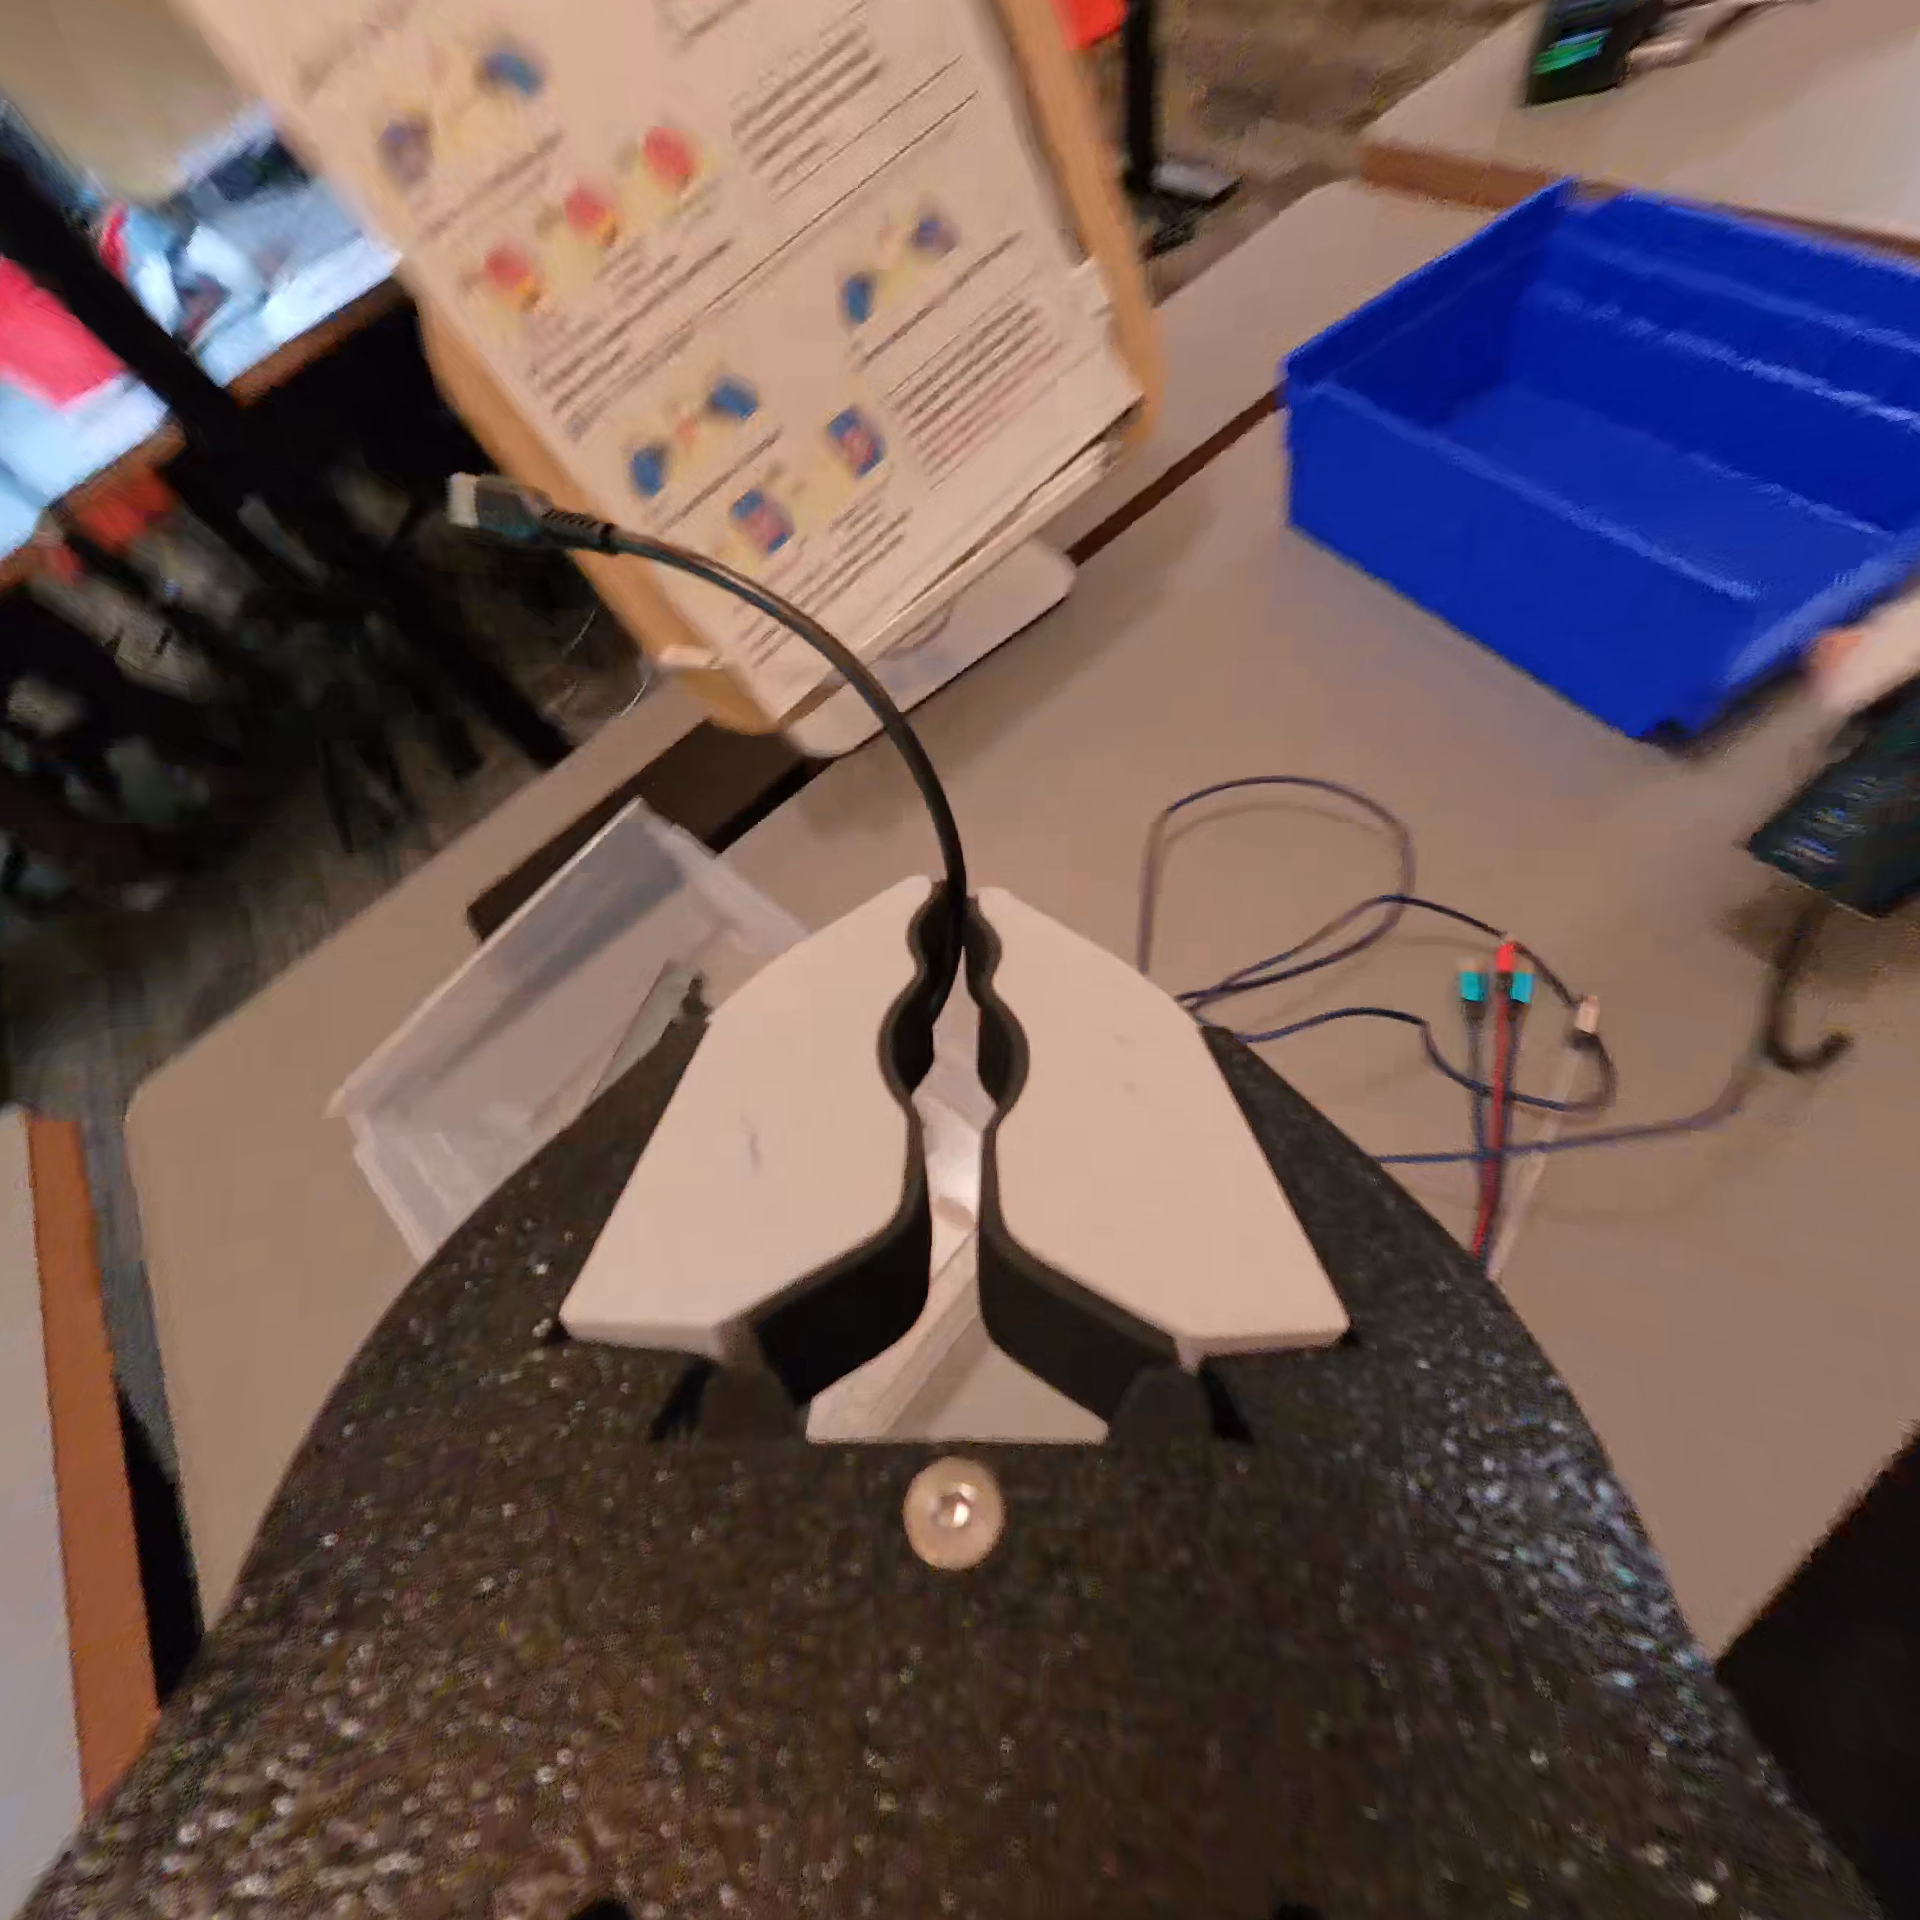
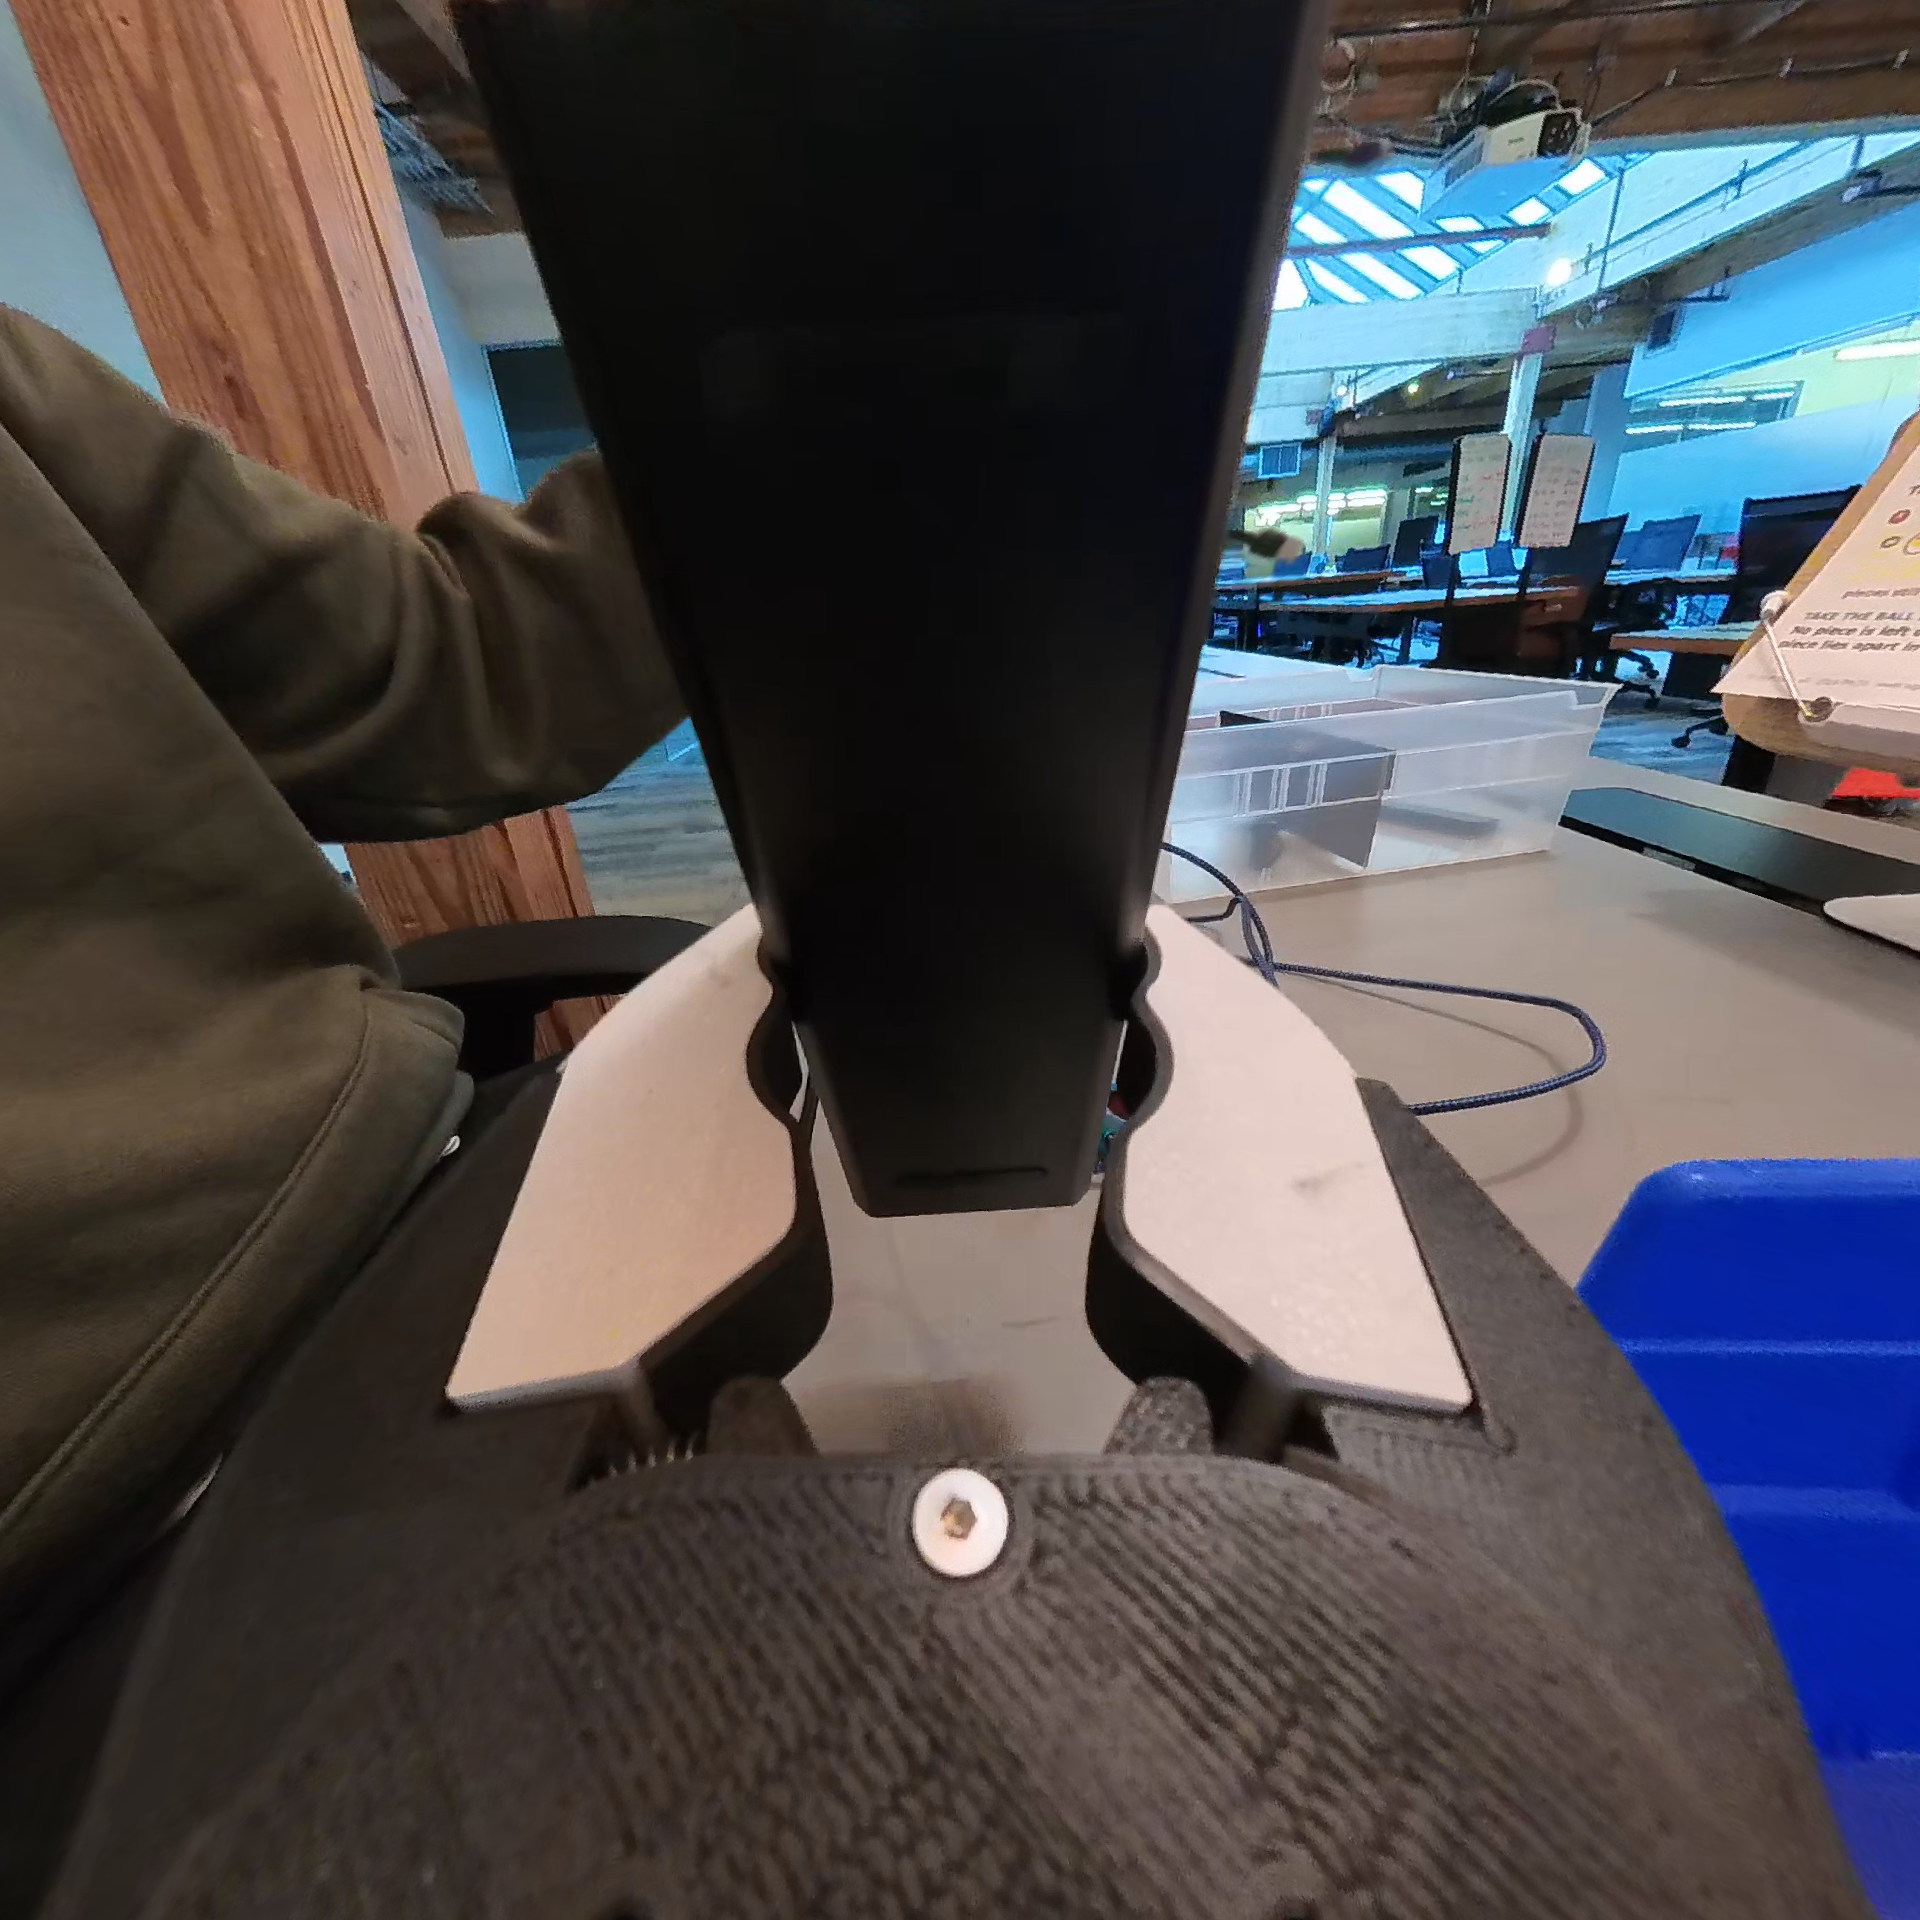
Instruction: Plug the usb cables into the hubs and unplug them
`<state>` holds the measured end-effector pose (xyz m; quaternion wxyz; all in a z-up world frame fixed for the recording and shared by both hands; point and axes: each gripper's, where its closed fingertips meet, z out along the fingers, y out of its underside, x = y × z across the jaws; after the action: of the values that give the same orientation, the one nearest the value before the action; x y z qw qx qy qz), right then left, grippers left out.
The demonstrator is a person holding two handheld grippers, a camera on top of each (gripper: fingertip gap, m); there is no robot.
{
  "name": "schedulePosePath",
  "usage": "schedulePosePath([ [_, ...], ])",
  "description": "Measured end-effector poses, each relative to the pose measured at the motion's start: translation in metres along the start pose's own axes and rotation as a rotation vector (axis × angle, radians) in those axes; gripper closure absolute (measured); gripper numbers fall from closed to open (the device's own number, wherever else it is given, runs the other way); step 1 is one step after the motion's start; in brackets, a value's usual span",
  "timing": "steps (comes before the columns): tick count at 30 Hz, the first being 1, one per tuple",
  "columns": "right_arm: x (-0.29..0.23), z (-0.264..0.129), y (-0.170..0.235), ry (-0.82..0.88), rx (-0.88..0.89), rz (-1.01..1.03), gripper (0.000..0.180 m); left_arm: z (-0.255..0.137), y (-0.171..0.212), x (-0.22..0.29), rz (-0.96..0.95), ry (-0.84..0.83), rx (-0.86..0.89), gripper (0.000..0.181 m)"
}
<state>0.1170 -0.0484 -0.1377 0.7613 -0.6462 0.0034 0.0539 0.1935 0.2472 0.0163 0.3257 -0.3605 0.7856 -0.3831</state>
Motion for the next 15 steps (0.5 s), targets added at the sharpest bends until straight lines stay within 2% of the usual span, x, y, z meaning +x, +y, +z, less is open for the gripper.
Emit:
schedulePosePath([
  [1,0.000,-0.001,-0.001,0.000,0.006,0.001,0.120,-0.006,-0.007,0.019,0.050,0.059,0.027,0.179],
  [3,0.001,-0.002,-0.003,0.002,0.022,0.004,0.120,-0.013,-0.011,0.052,0.128,0.124,0.057,0.179],
  [6,0.001,-0.008,-0.008,0.005,0.072,0.002,0.119,-0.010,0.011,0.096,0.320,0.195,0.052,0.179],
  [12,0.006,-0.020,-0.014,0.055,0.110,0.004,0.119,-0.002,0.108,0.143,0.494,0.278,-0.001,0.179],
  [15,0.007,-0.021,-0.014,0.051,0.109,0.012,0.119,-0.001,0.165,0.147,0.542,0.265,-0.112,0.179],
])
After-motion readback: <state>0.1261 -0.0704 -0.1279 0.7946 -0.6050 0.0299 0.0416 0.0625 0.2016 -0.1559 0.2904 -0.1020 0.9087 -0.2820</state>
